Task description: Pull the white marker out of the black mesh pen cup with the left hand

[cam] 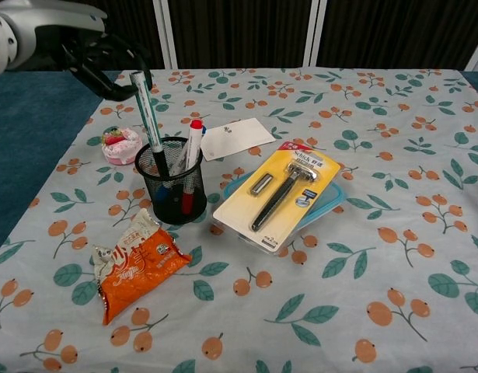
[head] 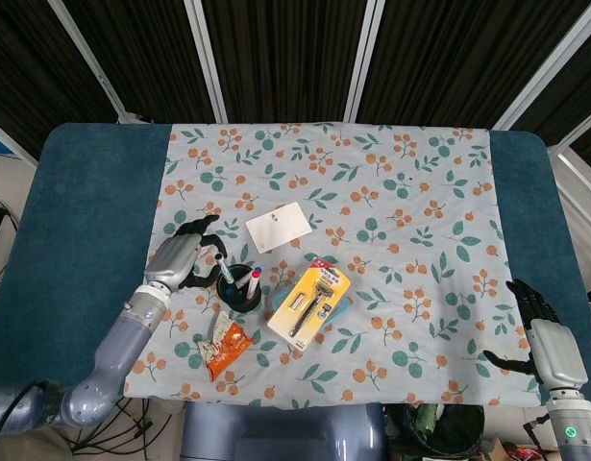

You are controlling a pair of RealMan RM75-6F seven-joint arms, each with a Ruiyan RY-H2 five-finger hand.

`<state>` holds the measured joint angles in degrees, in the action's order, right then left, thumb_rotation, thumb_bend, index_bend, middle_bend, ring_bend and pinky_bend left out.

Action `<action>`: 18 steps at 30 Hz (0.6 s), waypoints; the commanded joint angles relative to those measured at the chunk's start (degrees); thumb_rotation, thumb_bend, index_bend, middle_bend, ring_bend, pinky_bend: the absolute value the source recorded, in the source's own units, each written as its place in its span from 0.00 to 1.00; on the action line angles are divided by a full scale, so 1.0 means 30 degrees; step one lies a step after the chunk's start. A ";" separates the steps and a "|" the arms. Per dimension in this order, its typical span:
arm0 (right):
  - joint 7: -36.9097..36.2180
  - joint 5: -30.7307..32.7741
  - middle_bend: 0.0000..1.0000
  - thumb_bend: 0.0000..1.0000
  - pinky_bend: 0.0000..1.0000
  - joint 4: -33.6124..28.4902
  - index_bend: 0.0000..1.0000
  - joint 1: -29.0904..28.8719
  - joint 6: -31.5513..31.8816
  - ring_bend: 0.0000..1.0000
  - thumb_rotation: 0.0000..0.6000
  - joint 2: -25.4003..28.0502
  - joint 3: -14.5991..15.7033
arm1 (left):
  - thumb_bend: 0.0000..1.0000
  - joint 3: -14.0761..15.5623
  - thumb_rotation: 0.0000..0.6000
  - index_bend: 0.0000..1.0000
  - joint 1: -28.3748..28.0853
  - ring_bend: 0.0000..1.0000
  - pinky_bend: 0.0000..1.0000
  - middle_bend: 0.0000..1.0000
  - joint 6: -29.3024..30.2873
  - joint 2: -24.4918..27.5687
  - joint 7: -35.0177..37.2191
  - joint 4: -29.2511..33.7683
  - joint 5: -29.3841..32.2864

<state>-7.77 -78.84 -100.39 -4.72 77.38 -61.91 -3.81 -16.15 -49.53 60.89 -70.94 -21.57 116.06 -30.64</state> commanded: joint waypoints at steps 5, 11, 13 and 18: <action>0.0018 -0.0027 0.00 0.14 0.13 -0.0027 0.00 0.0006 0.0002 0.00 1.00 0.0010 0.0016 | 0.45 -0.0016 1.00 0.47 0.1048 0.00 0.00 0.04 -0.0540 0.2789 0.1238 0.1934 -0.1038; 0.0086 -0.0030 0.00 0.14 0.13 -0.0037 0.00 0.0021 0.0036 0.00 1.00 0.0003 0.0020 | 0.45 0.0258 1.00 0.47 0.2405 0.00 0.00 0.04 -0.1082 0.4433 0.3171 0.2357 -0.2464; 0.0110 -0.0051 0.00 0.14 0.13 -0.0040 0.00 0.0030 0.0063 0.00 1.00 -0.0006 0.0026 | 0.45 0.0469 1.00 0.47 0.2744 0.00 0.00 0.04 -0.1348 0.4812 0.3596 0.2285 -0.2960; 0.0165 -0.0028 0.00 0.14 0.13 -0.0038 0.00 0.0041 0.0086 0.00 1.00 -0.0024 0.0018 | 0.45 0.1227 1.00 0.47 0.3351 0.00 0.00 0.04 -0.2141 0.5129 0.4373 0.1731 -0.3952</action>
<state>-7.27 -78.92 -100.51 -4.60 77.63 -61.98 -3.75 -13.03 -39.85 55.06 -55.71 -8.99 121.79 -41.99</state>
